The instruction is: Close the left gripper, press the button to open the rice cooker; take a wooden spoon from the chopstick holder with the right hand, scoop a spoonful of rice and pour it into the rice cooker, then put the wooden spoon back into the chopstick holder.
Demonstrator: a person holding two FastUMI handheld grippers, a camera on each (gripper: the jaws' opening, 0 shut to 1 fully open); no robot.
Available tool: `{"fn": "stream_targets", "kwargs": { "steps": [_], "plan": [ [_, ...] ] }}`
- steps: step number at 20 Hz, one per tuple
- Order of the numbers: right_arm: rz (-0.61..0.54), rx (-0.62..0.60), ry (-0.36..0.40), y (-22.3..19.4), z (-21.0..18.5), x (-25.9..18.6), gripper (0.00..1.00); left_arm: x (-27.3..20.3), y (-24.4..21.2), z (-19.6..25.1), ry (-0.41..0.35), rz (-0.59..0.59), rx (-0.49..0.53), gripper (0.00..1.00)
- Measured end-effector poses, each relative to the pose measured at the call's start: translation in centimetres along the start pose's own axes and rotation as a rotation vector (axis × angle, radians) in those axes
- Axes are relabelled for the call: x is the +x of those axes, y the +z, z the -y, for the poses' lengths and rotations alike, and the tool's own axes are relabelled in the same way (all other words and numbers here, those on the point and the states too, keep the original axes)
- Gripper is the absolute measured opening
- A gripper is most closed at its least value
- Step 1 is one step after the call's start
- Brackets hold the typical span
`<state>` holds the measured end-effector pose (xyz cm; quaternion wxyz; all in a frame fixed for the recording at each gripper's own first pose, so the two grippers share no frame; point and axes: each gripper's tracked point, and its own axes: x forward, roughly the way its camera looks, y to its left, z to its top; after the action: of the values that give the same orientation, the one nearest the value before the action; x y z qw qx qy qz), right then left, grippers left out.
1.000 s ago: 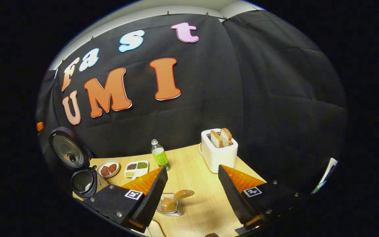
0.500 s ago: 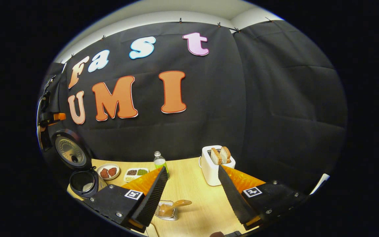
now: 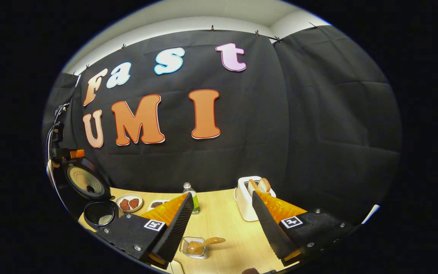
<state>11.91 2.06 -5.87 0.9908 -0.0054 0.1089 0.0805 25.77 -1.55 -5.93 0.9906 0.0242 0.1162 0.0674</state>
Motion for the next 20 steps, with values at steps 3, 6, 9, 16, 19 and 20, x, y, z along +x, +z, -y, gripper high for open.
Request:
{"fn": "stream_targets", "kwargs": {
  "steps": [3,6,9,16,19,20],
  "plan": [
    [-0.004,-0.008,0.046,-0.3,-1.3,0.4,0.95,-2.5,-1.6,0.8,-0.026,-0.009,-0.009,0.98],
    [-0.013,-0.019,0.1,-0.6,-2.7,0.6,0.95,-5.6,-4.5,1.7,-0.048,-0.04,-0.022,1.0],
    [-0.02,-0.026,0.155,-1.0,-4.1,0.8,0.95,-8.2,-8.6,2.3,-0.055,-0.084,-0.046,1.0],
    [-0.048,-0.053,0.197,-2.4,-4.3,0.5,0.95,-12.1,-18.5,3.1,-0.009,-0.115,-0.014,0.98],
    [-0.06,-0.059,0.185,-2.9,-3.4,0.1,0.95,-12.4,-20.4,3.2,0.011,-0.068,0.013,1.0],
    [-0.064,-0.057,0.179,-3.1,-3.1,0.0,0.95,-12.5,-20.8,3.1,0.014,-0.057,0.008,0.96]
  ]
}}
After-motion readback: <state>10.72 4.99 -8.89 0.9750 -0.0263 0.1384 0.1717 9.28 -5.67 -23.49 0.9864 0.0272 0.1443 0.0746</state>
